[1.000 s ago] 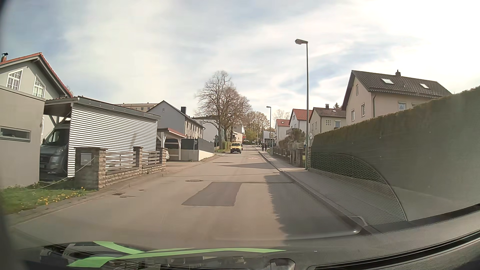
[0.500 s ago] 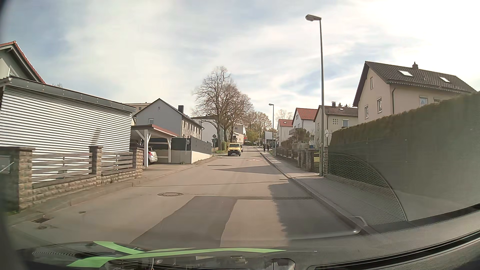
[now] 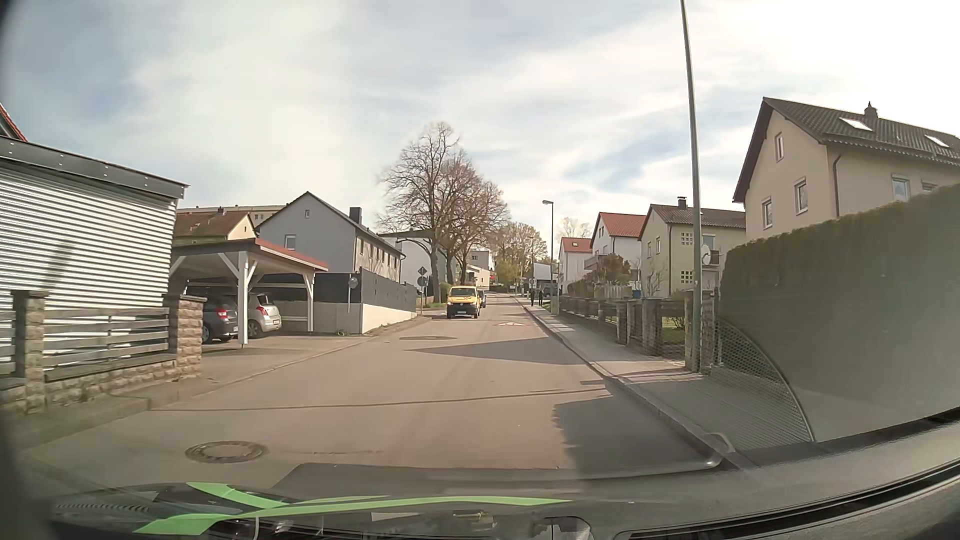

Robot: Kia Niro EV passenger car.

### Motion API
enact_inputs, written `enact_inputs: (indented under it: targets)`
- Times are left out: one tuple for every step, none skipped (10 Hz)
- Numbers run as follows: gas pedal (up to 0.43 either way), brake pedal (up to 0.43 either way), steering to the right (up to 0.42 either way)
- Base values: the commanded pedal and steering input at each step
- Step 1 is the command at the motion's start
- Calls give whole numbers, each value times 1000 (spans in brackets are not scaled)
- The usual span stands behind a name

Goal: Follow the waypoints while adhering to traffic rules and regulations

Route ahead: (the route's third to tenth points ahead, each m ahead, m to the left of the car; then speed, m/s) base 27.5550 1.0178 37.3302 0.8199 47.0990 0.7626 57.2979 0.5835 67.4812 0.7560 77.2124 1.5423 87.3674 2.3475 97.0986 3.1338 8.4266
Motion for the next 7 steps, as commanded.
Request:
enact_inputs:
  targets:
    - [138, 0, -4]
    - [130, 0, -4]
    - [130, 0, -3]
    - [130, 0, -3]
    - [130, 0, -3]
    - [130, 0, -2]
    - [130, 0, -2]
